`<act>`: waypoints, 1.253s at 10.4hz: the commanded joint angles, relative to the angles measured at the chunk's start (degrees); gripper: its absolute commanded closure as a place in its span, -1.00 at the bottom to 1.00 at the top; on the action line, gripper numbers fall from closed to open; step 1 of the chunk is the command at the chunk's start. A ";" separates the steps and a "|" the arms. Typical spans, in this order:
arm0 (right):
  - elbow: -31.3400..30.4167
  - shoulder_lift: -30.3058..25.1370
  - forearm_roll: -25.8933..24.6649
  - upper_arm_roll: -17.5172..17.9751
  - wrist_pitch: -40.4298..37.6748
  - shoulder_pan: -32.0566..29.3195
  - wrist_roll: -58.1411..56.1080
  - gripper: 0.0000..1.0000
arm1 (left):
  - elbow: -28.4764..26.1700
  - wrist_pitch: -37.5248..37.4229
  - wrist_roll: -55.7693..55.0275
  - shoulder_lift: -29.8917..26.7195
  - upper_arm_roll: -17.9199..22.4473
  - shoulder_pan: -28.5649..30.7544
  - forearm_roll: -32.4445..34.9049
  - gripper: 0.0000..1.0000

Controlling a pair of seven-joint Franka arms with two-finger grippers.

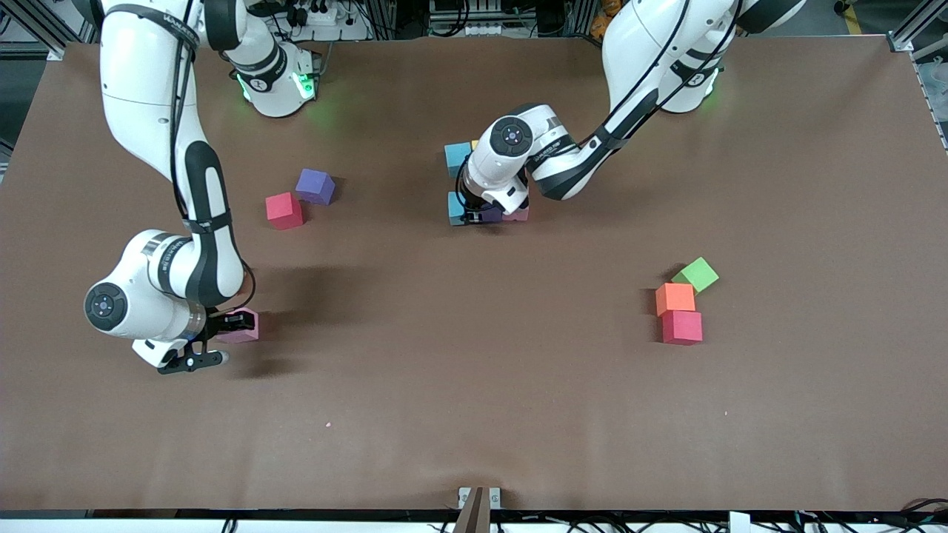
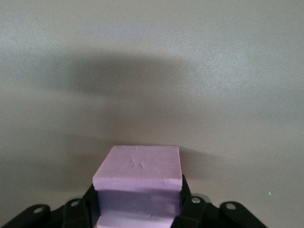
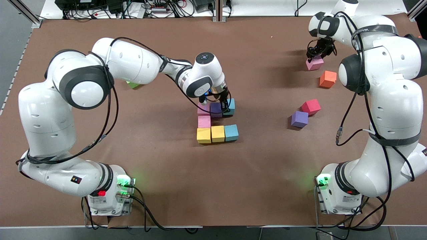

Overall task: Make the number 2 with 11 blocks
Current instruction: 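Grasp the pink cube with the right gripper, then carry pink to the row while the left gripper reaches the magenta cube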

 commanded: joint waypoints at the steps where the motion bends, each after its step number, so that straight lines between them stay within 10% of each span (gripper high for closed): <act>1: -0.36 -0.80 0.59 0.20 -0.20 0.04 0.34 -0.14 | -0.49 1.22 -1.80 -0.24 0.48 -0.69 1.73 0.15; 4: 0.08 -1.42 0.24 -0.15 -0.20 1.78 0.69 -0.14 | -0.23 1.13 -1.80 -0.16 0.48 -0.86 1.73 -0.24; 6: 1.13 -1.60 0.06 -0.33 -0.20 3.72 2.44 -0.16 | -0.05 0.96 -1.62 -0.24 0.56 -0.95 1.73 -1.00; 13: 2.19 -3.00 0.06 -0.32 -1.33 11.09 8.76 -0.17 | 4.15 -9.02 -1.36 -5.59 0.30 1.32 1.65 -1.00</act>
